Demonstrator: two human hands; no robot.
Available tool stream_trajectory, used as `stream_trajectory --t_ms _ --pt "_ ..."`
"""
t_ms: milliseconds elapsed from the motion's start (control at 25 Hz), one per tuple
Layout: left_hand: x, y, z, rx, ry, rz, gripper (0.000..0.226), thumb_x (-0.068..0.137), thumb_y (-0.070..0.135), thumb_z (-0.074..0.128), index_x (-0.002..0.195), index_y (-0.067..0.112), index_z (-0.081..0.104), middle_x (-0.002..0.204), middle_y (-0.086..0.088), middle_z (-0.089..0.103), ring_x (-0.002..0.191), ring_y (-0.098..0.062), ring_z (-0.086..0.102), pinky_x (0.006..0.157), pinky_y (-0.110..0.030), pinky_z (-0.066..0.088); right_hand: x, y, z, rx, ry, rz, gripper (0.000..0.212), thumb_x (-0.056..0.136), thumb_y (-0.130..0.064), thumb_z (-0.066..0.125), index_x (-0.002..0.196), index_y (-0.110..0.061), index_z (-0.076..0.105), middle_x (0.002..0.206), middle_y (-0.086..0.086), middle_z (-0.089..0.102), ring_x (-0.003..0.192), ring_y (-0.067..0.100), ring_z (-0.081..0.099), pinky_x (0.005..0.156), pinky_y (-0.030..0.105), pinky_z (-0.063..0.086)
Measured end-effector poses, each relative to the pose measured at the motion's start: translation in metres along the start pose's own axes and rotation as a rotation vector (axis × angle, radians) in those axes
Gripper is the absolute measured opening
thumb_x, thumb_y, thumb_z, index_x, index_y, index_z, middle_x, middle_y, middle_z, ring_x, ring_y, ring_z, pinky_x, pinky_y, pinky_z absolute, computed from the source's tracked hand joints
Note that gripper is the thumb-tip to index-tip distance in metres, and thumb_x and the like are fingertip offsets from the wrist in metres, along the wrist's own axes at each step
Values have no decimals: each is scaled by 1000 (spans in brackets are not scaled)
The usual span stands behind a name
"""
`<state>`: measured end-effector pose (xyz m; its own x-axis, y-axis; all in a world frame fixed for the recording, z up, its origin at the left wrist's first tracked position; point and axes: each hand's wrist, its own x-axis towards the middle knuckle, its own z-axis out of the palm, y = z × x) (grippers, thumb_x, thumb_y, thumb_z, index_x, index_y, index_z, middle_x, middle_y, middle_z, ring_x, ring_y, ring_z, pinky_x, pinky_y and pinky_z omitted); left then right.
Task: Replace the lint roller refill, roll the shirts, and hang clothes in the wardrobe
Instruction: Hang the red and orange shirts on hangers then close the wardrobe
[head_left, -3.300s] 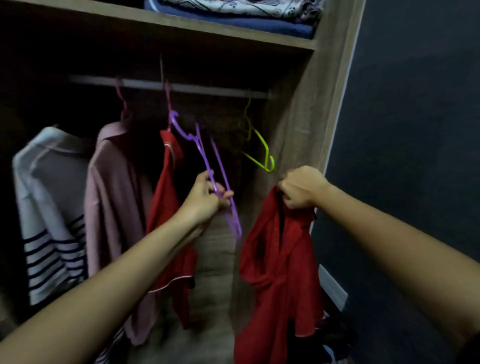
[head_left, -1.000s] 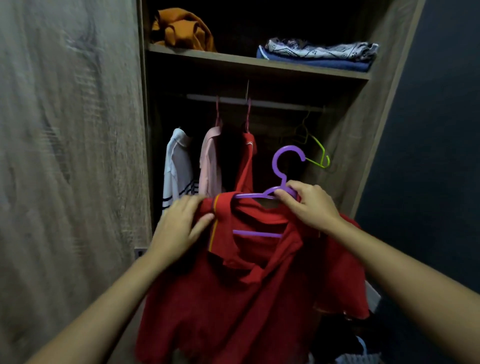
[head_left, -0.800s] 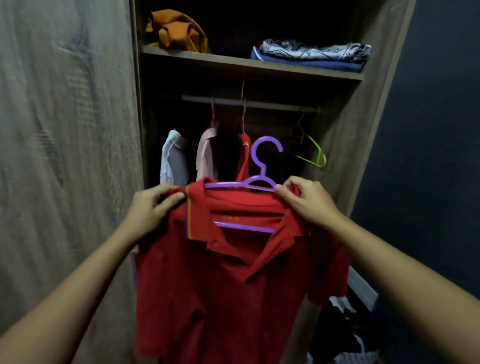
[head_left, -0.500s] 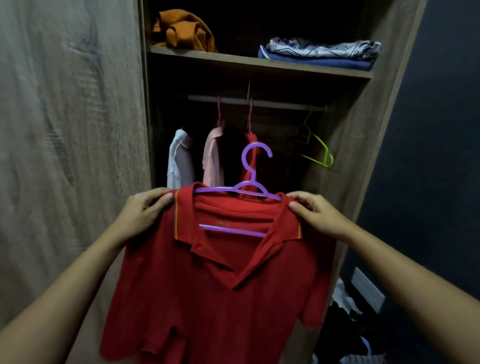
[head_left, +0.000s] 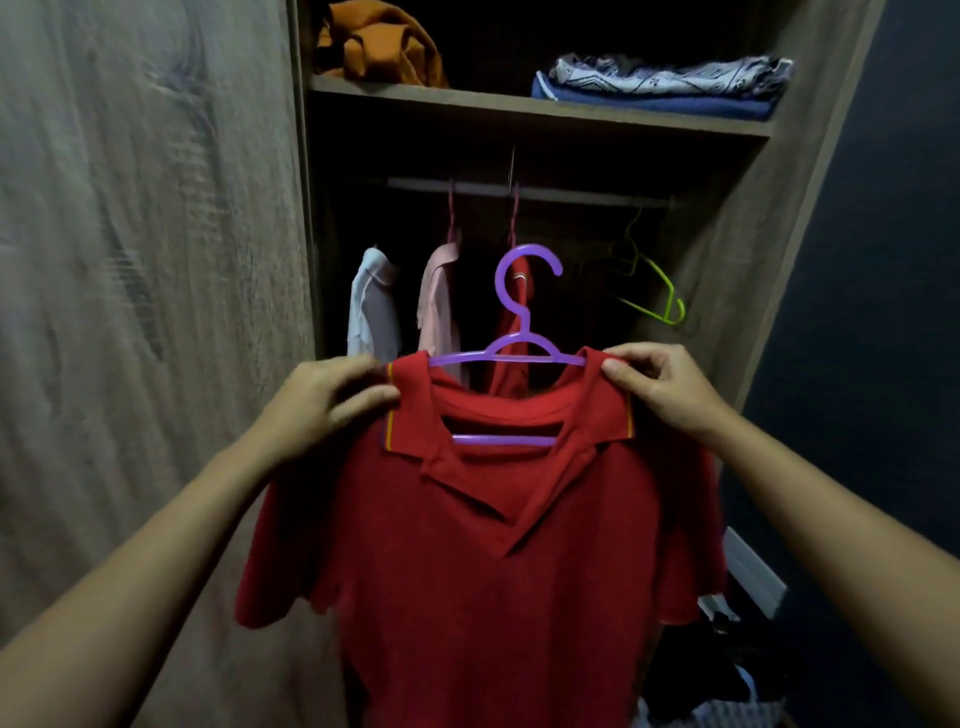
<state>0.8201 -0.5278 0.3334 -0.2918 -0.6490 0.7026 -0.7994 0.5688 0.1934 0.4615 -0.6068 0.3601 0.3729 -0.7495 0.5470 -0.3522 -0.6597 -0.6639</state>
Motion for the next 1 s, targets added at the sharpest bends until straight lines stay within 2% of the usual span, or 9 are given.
stream_trajectory --t_ms 80,200,280,400,520,680,760,880,1000 --pt "7 3 -1 -168 68 -65 49 86 54 48 76 8 61 65 2 54 61 0 46 60 -21 39 0 -5 -6 -31 -2 -25 15 86 -12 63 99 -15 68 82 -18 69 75 -11 61 73 6 45" --pt "28 5 -14 -384 77 -221 34 93 37 50 68 15 56 64 14 46 62 6 38 58 -15 33 1 -10 -14 -68 5 -60 15 84 -13 65 96 -21 68 76 -27 70 77 -11 61 74 6 45" --pt "32 5 -15 -363 -49 -206 35 94 43 46 70 18 53 63 14 47 61 4 40 59 -20 36 1 -12 -14 -67 25 -60 14 85 -11 64 97 -17 69 74 -25 69 75 -13 60 73 5 44" --pt "25 2 -4 -106 -229 -145 53 78 66 47 84 15 60 72 -7 62 66 -15 57 68 -34 47 -3 -9 -12 -19 23 -28 13 86 -9 62 90 -20 69 71 -21 69 71 -12 60 71 5 45" --pt "18 2 -4 -86 -140 -108 64 74 72 47 73 8 56 60 -8 51 55 -6 43 58 -34 40 -3 -5 -13 55 -79 40 16 89 -8 56 83 -21 63 69 -12 68 67 -9 58 67 7 44" --pt "15 0 -8 -302 -44 -147 32 81 50 60 69 21 61 58 14 49 57 7 41 51 -18 36 -2 8 -22 -23 -136 70 20 92 -11 51 78 -23 57 68 -12 59 63 -7 53 64 10 41" --pt "15 -3 -8 -302 -57 -159 32 81 49 61 70 20 61 59 15 49 58 7 40 51 -19 37 -6 12 -22 -87 -190 89 15 91 -11 54 85 -23 61 79 -10 64 73 -6 58 72 10 44" --pt "19 -5 -3 -156 -68 -213 61 76 64 51 73 4 59 62 -3 54 61 -6 46 57 -36 42 -3 15 -12 -293 -35 -16 25 86 -10 62 110 -16 61 104 -2 63 95 7 59 86 8 41" --pt "24 19 20 140 42 -278 55 78 66 45 81 15 65 71 -10 66 71 -28 64 61 -39 47 3 -4 27 -171 59 57 30 87 -9 59 116 -13 52 100 4 61 87 16 59 82 20 45"
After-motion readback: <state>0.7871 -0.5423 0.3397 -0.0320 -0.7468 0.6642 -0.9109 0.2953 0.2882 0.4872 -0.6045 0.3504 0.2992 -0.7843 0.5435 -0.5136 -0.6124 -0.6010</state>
